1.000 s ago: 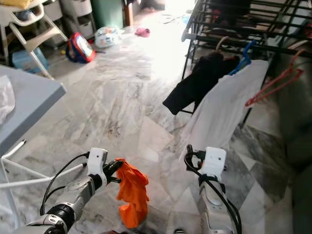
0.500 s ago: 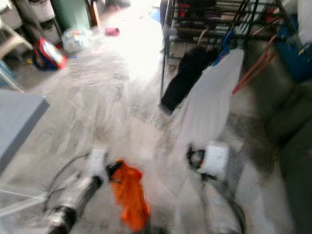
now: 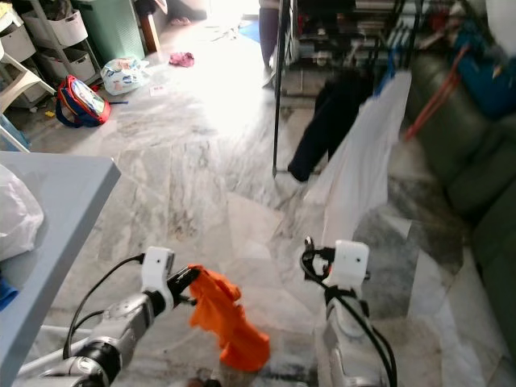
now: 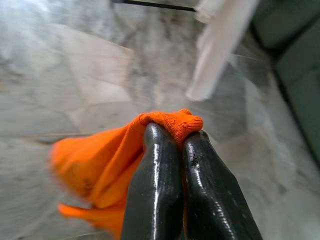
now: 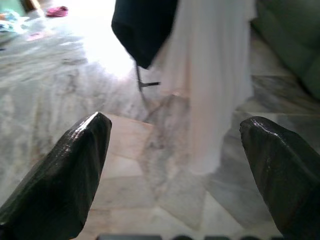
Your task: Hang hanger
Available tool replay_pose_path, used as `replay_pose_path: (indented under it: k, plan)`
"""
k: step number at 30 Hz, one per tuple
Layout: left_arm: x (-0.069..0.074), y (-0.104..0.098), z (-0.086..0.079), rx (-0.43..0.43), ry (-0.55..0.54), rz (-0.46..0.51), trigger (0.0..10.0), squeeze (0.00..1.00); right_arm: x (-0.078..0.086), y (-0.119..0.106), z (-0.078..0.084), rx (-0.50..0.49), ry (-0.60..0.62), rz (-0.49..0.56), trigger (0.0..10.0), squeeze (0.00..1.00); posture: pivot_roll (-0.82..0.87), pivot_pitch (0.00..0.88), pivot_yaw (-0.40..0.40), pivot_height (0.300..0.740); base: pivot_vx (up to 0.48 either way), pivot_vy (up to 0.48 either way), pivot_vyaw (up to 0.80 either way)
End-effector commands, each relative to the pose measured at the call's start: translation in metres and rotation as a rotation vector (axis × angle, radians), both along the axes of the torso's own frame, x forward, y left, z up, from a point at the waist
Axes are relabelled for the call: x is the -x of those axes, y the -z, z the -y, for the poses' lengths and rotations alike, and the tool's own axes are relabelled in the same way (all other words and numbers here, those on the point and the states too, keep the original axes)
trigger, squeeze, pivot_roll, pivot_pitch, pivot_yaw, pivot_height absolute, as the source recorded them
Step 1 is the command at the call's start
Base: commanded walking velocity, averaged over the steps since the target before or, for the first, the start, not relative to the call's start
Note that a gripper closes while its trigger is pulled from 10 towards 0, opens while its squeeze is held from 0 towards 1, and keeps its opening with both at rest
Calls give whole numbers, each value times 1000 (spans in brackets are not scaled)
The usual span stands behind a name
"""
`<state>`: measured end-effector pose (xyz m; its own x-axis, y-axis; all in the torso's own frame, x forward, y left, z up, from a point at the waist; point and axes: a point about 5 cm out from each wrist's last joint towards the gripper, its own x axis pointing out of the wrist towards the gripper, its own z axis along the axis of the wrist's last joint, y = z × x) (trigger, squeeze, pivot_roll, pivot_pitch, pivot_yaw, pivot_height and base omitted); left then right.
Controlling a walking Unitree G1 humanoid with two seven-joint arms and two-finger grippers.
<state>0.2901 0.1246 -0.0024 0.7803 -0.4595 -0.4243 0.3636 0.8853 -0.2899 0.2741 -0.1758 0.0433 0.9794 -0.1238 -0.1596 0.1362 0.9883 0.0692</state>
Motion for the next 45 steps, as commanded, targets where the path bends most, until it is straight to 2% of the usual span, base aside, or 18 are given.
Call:
replay_pose_path:
  k: [1, 7, 15, 21, 23, 25, 26, 29, 30, 34, 39, 42, 45]
  plan:
    - [-2, -3, -2, -9, 17, 24, 10000, 0, 1, 1, 3, 7, 14, -10, 10000, 0, -59, 138, 26, 740, 0, 0, 0]
    - [-2, -5, 2, 9, 40, 40, 10000, 0, 1, 2, 3, 12, 14, -12, 10000, 0, -58, 141, 29, 740, 0, 0, 0]
    - [-11, -17, 10, 34, 66, 93, 10000, 0, 1, 2, 1, 11, 17, -12, 10000, 0, -54, 144, 37, 740, 0, 0, 0]
    - [-17, -26, 17, 87, 78, 126, 10000, 0, 1, -5, -2, 92, -22, 27, 10000, 0, -55, 145, 38, 740, 0, 0, 0]
    - [-31, -56, 35, 139, 142, 281, 10000, 0, 2, -24, 3, 222, -7, 119, 10000, 0, -50, 146, 38, 740, 0, 0, 0]
    - [-37, -68, 41, 150, 157, 327, 10000, 0, 2, -31, 5, 238, -6, 144, 10000, 0, -48, 146, 39, 740, 0, 0, 0]
    - [-45, -89, 50, 168, 179, 413, 10000, 0, 2, -40, 8, 247, -5, 174, 10000, 0, -51, 147, 41, 740, 0, 0, 0]
    - [-52, -111, 59, 177, 209, 498, 10000, 0, 0, -48, 12, 246, 0, 201, 10000, 0, -53, 148, 43, 740, 0, 0, 0]
    - [-57, -129, 66, 174, 234, 572, 10000, 0, -2, -52, 17, 242, 10, 207, 10000, 0, -56, 148, 46, 740, 0, 0, 0]
    - [-63, -160, 78, 159, 279, 701, 10000, 0, -6, -54, 23, 225, 49, 206, 10000, 0, -59, 148, 53, 740, 0, 0, 0]
    - [-61, -171, 85, 177, 316, 742, 10000, 0, -6, -51, 20, 212, 65, 196, 10000, 0, -60, 152, 62, 740, 0, 0, 0]
    - [-59, -168, 84, 171, 306, 729, 10000, 0, -4, -49, 13, 204, 58, 190, 10000, 0, -57, 154, 64, 740, 0, 0, 0]
    - [-56, -156, 75, 200, 272, 671, 10000, 0, -2, -49, 8, 197, 50, 185, 10000, 0, -56, 155, 66, 740, 0, 0, 0]
